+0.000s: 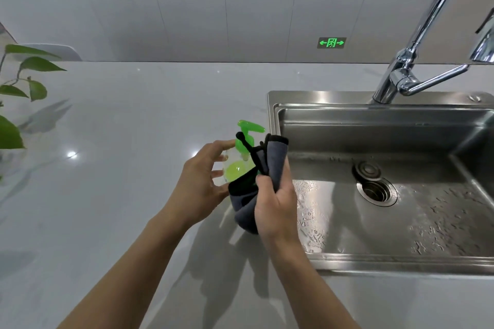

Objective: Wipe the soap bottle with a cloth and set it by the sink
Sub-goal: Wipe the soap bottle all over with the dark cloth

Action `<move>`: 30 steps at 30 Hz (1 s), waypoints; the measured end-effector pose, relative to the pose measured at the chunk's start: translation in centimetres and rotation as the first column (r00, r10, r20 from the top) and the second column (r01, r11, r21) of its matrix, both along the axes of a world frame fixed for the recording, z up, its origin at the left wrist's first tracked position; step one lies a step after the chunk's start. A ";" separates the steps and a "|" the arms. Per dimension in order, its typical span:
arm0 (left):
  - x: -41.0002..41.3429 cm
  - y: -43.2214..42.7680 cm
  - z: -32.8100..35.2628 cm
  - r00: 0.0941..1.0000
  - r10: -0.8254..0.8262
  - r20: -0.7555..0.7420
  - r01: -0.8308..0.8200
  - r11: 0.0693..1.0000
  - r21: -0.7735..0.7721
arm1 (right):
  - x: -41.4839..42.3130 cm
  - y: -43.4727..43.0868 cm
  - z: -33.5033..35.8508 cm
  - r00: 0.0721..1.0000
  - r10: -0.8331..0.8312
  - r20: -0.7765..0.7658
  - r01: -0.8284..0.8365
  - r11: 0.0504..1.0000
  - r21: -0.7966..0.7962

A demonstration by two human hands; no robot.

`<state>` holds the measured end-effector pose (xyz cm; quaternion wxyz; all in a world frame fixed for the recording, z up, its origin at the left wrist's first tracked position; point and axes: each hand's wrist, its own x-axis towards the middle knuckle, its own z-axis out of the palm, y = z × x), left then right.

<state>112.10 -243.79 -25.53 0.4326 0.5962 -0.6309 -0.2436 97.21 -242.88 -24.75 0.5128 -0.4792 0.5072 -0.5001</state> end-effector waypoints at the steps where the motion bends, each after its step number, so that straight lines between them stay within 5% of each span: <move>1: 0.0 0.0 0.1 1.000 0.001 0.000 -0.001 1.000 0.005 | -0.1 -0.4 0.1 1.000 0.017 -0.008 -0.017 1.000 0.014; 6: 0.0 0.0 0.2 1.000 -0.001 -0.006 0.001 1.000 0.000 | -1.3 -2.8 1.2 0.995 0.068 -0.071 -0.058 0.990 0.127; 13: 0.2 0.0 -0.2 1.000 0.000 0.016 0.000 1.000 -0.001 | -2.8 -4.8 2.2 0.907 0.256 -0.333 -0.269 0.963 0.008; 18: 0.0 0.1 -0.3 1.000 0.004 0.027 -0.004 1.000 -0.014 | -1.1 -2.9 1.7 0.830 0.092 -0.549 -0.200 0.970 -0.139; 30: 0.1 -0.3 -0.4 0.995 -0.025 -0.093 0.024 1.000 -0.014 | 0.7 2.4 0.5 0.559 -0.019 -0.829 -0.228 0.958 -0.176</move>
